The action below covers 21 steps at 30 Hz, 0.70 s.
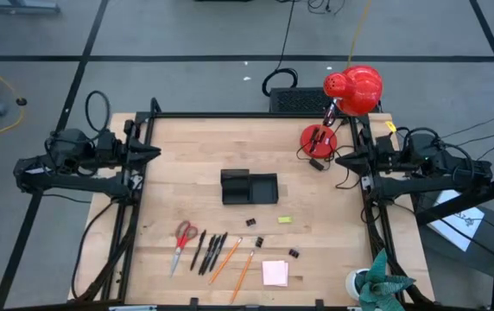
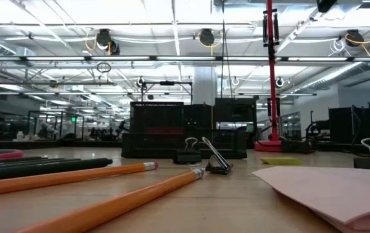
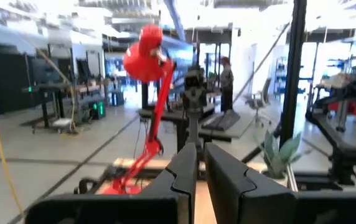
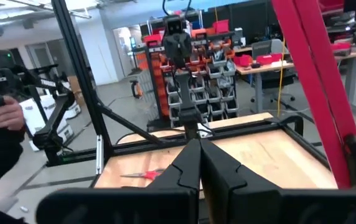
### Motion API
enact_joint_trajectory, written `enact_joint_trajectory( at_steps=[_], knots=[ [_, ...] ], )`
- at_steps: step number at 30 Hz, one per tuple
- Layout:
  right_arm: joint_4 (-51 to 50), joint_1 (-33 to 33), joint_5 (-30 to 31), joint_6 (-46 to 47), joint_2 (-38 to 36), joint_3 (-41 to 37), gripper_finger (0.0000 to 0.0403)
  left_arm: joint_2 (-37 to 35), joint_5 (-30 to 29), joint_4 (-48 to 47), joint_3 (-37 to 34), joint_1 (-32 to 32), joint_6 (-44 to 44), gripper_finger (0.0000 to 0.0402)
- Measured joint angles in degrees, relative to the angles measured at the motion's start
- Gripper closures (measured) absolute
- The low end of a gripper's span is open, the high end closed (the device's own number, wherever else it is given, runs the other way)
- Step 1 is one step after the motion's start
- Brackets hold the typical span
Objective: Pick and place office supplies into organizer
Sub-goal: Put the eraser into the desk organizer
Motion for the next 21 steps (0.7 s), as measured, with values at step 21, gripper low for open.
enact_joint_trajectory(
  at_steps=[21],
  knots=[
    [-0.15,2.13,-2.87,-4.40,8.90,-4.37,0.0399,11.15,4.73,1.94,-7.83,-2.37,5.31,0.0395]
  ],
)
